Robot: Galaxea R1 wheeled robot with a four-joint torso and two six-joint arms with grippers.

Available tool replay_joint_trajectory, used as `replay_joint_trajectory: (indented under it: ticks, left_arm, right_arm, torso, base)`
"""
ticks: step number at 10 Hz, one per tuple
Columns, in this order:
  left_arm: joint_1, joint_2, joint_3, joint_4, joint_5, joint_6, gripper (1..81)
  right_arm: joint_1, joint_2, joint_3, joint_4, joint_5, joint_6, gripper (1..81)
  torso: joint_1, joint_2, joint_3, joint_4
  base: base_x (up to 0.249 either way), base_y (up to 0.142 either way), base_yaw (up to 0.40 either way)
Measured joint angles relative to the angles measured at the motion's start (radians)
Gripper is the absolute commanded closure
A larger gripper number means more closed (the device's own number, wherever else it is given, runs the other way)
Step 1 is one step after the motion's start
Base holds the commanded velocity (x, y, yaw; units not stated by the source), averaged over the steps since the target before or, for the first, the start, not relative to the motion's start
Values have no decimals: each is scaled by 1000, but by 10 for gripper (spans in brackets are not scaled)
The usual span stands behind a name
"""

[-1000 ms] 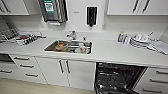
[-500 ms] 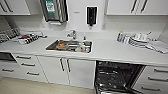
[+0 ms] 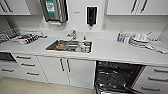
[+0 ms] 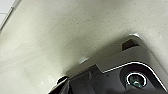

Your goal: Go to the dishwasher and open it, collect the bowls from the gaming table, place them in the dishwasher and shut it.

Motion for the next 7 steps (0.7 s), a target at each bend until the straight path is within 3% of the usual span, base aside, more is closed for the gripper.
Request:
replay_joint_trajectory:
  ticks: [3,7]
  left_arm:
    - [70,129,-264,-26,12,-19,10]
    - [172,342,-582,-74,11,-25,10]
  right_arm:
    - [-57,76,-53,-10,12,-155,10]
    - [-96,196,-243,-13,16,-265,10]
  torso:
    - [0,0,0,0]
    - [0,0,0,0]
  base:
    - [0,0,0]
    - [0,0,0]
